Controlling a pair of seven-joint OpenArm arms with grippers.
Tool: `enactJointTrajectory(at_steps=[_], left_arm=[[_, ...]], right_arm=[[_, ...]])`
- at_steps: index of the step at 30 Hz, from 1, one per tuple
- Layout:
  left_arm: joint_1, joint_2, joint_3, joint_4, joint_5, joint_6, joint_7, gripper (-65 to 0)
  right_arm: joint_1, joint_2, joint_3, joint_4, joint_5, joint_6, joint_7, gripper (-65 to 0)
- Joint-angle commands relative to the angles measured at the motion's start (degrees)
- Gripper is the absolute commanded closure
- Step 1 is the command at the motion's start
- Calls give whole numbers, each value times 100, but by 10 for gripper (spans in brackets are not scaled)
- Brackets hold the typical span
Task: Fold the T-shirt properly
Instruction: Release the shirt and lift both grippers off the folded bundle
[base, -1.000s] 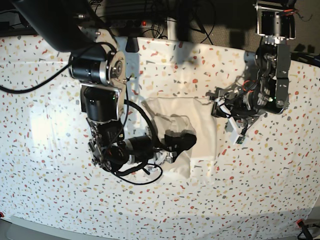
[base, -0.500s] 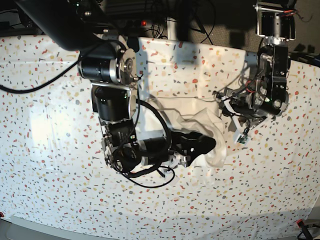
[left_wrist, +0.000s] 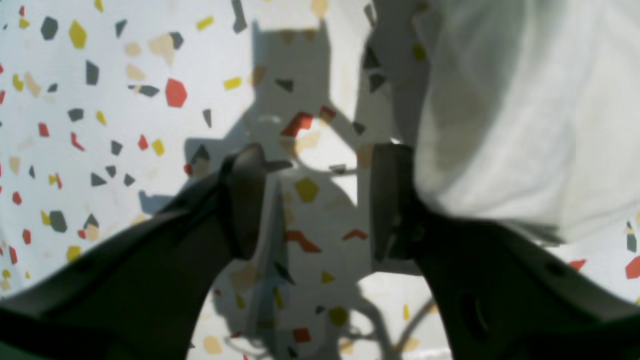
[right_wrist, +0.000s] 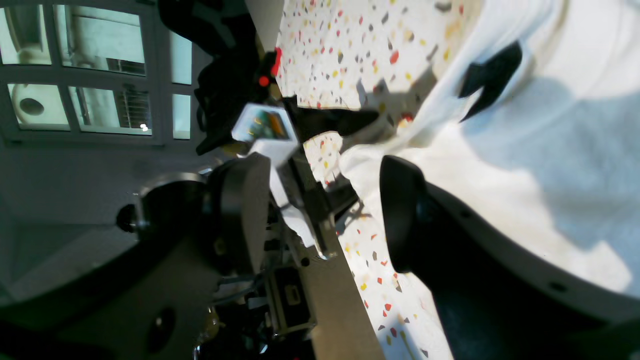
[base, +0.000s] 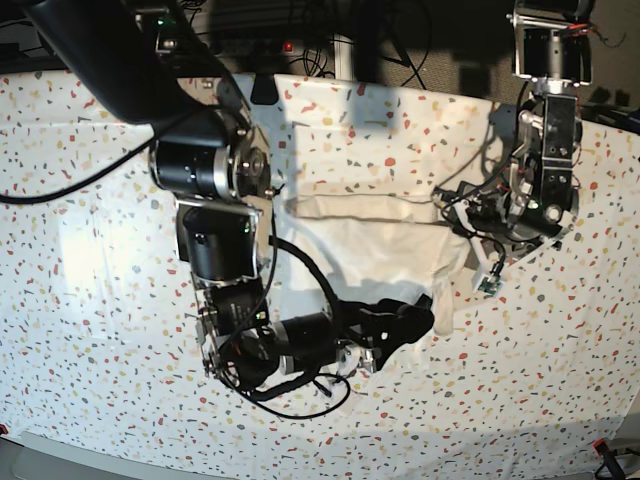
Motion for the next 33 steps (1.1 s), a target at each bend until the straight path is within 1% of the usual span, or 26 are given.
enactJointTrajectory(at_steps=[1, 5, 6, 9, 11, 13, 15, 16, 18, 19, 23, 24, 26, 28, 30, 33], left_arm=[[-129, -52, -7, 118, 4, 20, -66, -320], [-179, -52, -13, 118, 400, 22, -63, -320], [-199, -55, -13, 118, 549, 72, -70, -320], [-315, -90, -11, 118, 1029, 564, -70, -320], [-431, -186, -13, 118, 1281, 890, -61, -320], [-570, -291, -11, 136, 1261, 1180, -114, -320], [-601, -396, -11, 361, 962, 1215, -382, -320], [-584, -444, -11, 560, 699, 1209, -553, -320], [-588, -509, -11, 1036, 83, 1126, -702, -320], [-588, -527, -11, 1311, -249, 1008, -713, -320], [-533, -522, -11, 2109, -1766, 345, -710, -320], [-494, -509, -11, 2166, -2162, 201, -710, -320], [-424, -444, -7, 2179, -2754, -94, -710, -320], [-341, -330, -7, 2179, -3029, -280, -706, -320], [-236, -221, -7, 2175, -3016, -337, -726, -320], [-20, -72, -7, 2098, -3008, -337, -817, -320]], right_arm=[[227, -29, -4, 81, 184, 25, 3, -356], [243, -29, -2, 81, 181, 25, 3, -356], [243, -29, -4, 81, 177, 25, 3, -356], [238, -29, -4, 81, 133, 25, 61, -356], [240, 39, -2, 81, -28, 25, 540, -356], [240, 146, -4, 87, -608, 25, 1121, -356], [240, 278, -4, 90, -1502, 25, 1775, -356], [238, 358, -4, 90, -1906, 25, 2046, -356], [238, 527, -4, 90, -2409, 25, 2542, -356], [238, 616, -4, 90, -2463, 25, 2671, -356], [238, 946, -2, 90, -2524, 25, 3032, -356], [238, 1008, -4, 90, -2658, 25, 3119, -356], [236, 1150, -4, 90, -3069, 25, 3379, -356], [234, 1228, -4, 90, -3663, 25, 3915, -356], [234, 1237, -4, 90, -4258, 25, 4599, -356], [205, 1202, -4, 90, -4745, 25, 5353, -356]])
